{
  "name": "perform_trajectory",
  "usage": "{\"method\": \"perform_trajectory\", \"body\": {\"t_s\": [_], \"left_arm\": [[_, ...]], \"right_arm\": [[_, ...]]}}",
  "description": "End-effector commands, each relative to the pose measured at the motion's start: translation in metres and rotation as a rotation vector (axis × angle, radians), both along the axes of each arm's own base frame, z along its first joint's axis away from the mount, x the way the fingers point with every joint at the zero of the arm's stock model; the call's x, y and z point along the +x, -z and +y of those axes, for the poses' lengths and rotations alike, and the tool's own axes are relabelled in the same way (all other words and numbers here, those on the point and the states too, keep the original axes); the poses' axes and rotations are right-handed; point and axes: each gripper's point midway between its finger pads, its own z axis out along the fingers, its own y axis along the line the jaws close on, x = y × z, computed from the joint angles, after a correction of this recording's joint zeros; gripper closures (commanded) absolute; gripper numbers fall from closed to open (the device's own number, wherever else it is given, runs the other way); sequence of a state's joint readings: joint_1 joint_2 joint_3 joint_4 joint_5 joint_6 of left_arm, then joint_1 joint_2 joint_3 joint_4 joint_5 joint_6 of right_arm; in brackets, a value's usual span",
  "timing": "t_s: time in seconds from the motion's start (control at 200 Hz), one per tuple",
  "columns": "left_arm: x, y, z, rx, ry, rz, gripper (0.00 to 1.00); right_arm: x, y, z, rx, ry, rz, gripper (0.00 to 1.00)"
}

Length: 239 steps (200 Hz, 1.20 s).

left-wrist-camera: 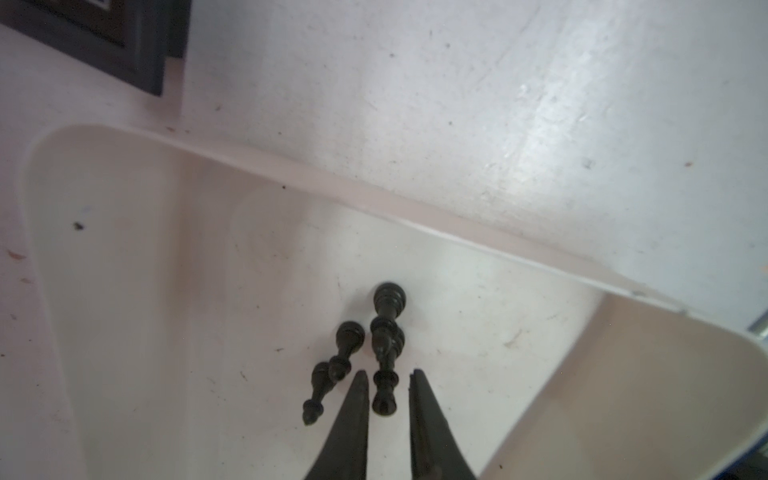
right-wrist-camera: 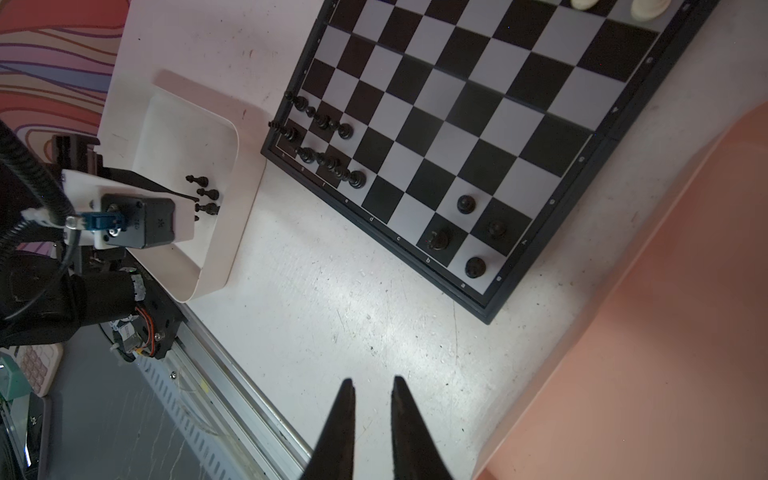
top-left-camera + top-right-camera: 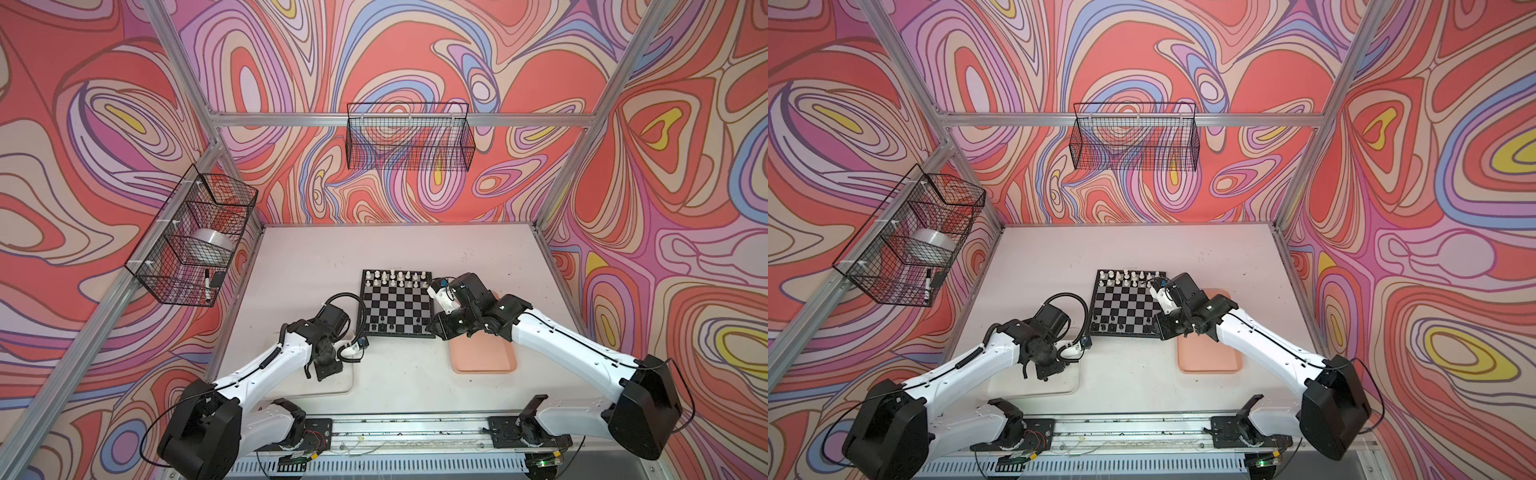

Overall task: Set up the chess pieces on the board
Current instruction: 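Close the left gripper around a black pawn in the white tray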

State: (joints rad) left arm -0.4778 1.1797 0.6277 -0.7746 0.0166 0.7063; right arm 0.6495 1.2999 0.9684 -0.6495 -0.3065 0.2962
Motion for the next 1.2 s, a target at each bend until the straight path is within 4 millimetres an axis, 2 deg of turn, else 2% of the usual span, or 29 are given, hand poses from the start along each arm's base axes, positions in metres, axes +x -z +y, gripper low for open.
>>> {"method": "perform_trajectory", "body": {"t_s": [0.0, 0.731, 1.192], "left_arm": [[0.001, -0.001, 0.002, 0.004, 0.003, -0.015, 0.81], [-0.001, -0.004, 0.004, 0.007, 0.001, -0.013, 0.92], [-0.004, -0.023, 0.002, 0.0, 0.018, 0.006, 0.91]], "right_arm": [[-0.001, 0.004, -0.001, -0.009, -0.006, -0.009, 0.83], [-0.001, 0.008, -0.002, -0.014, -0.001, -0.004, 0.83], [-0.001, 0.011, 0.0, -0.008, -0.007, -0.003, 0.83]]}}
